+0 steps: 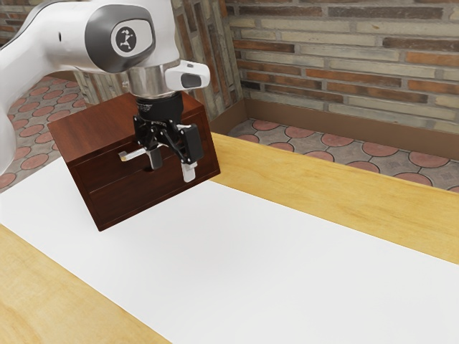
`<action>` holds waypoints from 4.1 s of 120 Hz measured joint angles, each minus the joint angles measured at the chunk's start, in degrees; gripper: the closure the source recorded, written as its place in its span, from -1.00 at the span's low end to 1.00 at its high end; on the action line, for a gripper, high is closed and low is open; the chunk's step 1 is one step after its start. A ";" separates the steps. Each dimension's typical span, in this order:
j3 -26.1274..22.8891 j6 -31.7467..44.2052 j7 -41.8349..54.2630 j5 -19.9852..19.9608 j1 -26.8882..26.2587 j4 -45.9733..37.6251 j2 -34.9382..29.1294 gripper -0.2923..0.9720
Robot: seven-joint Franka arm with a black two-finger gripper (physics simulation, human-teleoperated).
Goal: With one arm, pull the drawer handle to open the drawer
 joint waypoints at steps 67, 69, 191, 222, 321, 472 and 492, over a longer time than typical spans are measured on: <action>0.69 4.44 1.60 1.59 0.87 2.64 -7.06 -0.54; 0.72 5.27 2.15 1.56 0.90 2.60 -7.04 -0.54; 1.07 25.59 20.89 6.34 5.62 1.28 6.17 -0.54; 1.14 22.80 20.92 8.61 6.14 1.30 7.33 -0.54; 1.05 21.17 16.60 15.97 7.63 1.15 9.06 -0.54; 0.72 22.13 11.40 15.84 9.92 2.04 12.66 -0.53; 0.67 22.32 11.44 16.00 9.46 2.09 12.51 -0.33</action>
